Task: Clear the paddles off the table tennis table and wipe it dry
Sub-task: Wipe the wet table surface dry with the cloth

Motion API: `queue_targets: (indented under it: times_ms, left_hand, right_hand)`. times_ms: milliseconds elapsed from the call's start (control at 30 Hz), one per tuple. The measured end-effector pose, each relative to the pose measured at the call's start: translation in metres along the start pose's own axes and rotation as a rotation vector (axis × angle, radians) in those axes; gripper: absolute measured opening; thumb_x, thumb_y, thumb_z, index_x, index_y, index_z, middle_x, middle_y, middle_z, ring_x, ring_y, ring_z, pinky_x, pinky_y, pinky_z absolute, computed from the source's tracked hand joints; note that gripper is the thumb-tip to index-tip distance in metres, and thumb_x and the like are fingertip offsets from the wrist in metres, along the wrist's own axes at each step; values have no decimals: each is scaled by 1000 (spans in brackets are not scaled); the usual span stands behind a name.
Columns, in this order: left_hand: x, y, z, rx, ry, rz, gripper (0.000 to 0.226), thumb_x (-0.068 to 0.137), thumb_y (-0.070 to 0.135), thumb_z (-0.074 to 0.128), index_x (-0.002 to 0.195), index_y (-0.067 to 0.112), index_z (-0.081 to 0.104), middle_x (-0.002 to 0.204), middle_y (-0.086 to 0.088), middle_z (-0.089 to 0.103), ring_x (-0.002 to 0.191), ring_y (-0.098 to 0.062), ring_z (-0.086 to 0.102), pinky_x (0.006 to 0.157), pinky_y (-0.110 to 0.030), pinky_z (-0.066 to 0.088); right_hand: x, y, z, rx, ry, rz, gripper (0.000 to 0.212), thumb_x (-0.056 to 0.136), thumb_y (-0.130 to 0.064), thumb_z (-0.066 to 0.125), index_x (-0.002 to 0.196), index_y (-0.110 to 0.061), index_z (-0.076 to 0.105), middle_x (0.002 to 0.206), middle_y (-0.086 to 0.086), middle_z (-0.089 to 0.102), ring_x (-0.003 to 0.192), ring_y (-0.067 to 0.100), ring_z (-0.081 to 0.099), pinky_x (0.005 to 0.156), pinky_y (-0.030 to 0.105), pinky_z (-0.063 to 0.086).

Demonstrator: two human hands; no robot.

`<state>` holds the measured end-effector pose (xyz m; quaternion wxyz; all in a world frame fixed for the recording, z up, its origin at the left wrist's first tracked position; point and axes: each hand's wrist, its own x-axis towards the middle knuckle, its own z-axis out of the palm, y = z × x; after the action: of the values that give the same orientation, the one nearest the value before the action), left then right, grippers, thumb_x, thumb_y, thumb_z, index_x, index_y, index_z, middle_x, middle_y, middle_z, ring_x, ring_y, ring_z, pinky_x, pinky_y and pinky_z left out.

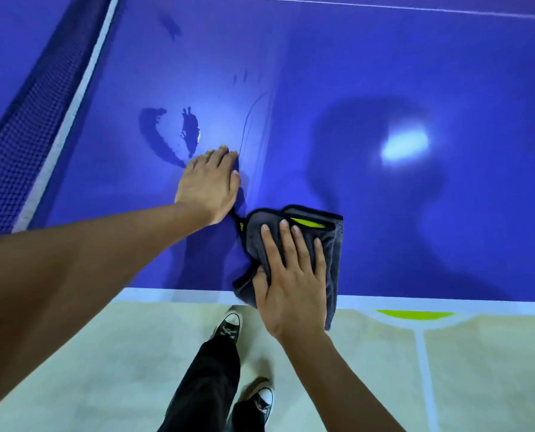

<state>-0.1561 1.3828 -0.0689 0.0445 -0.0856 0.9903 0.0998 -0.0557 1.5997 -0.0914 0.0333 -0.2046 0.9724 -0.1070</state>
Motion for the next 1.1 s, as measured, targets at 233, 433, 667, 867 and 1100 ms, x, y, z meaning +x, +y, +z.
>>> queue_targets:
  times_ms: [233, 433, 667, 867, 1100]
  left_hand:
    - [31, -5, -13, -36, 87, -11, 34, 106, 24, 30, 121, 10, 57, 124, -14, 52, 103, -37, 46, 94, -46, 37]
    - [86, -40, -27, 5, 82, 14, 33, 106, 25, 34, 125, 9, 55, 126, -17, 50, 108, -41, 46, 94, -52, 39]
    - [209, -96, -38, 79, 116, 132, 43, 103, 23, 33, 139, 6, 49, 143, -21, 48, 119, -45, 50, 101, -53, 38]
    - [304, -122, -49, 71, 43, 227, 67, 97, 40, 14, 151, 6, 37, 158, -21, 36, 142, -42, 35, 116, -52, 28]
    - [311, -136, -33, -101, 60, 238, 56, 108, 38, 16, 155, 14, 35, 163, -10, 30, 151, -31, 25, 123, -47, 22]
  right_hand:
    - [18, 1, -4, -28, -5, -83, 63, 97, -45, 38, 158, -32, 32, 167, 3, 25, 156, 22, 17, 125, 56, 11]
    - [111, -4, 0, -24, -8, -157, 63, 99, -49, 33, 160, -37, 24, 169, -2, 19, 157, 16, 10, 125, 54, 8]
    - [293, -10, 1, -7, 49, -24, 63, 96, -50, 26, 159, -38, 27, 169, -3, 20, 156, 15, 12, 125, 54, 2]
    - [450, 1, -2, -51, 67, 50, 60, 100, -49, 32, 159, -41, 25, 169, -5, 19, 156, 12, 11, 126, 50, -1]
    - [579, 19, -8, -79, 71, 91, 59, 100, -49, 31, 158, -40, 26, 169, -4, 20, 156, 14, 14, 126, 49, 2]
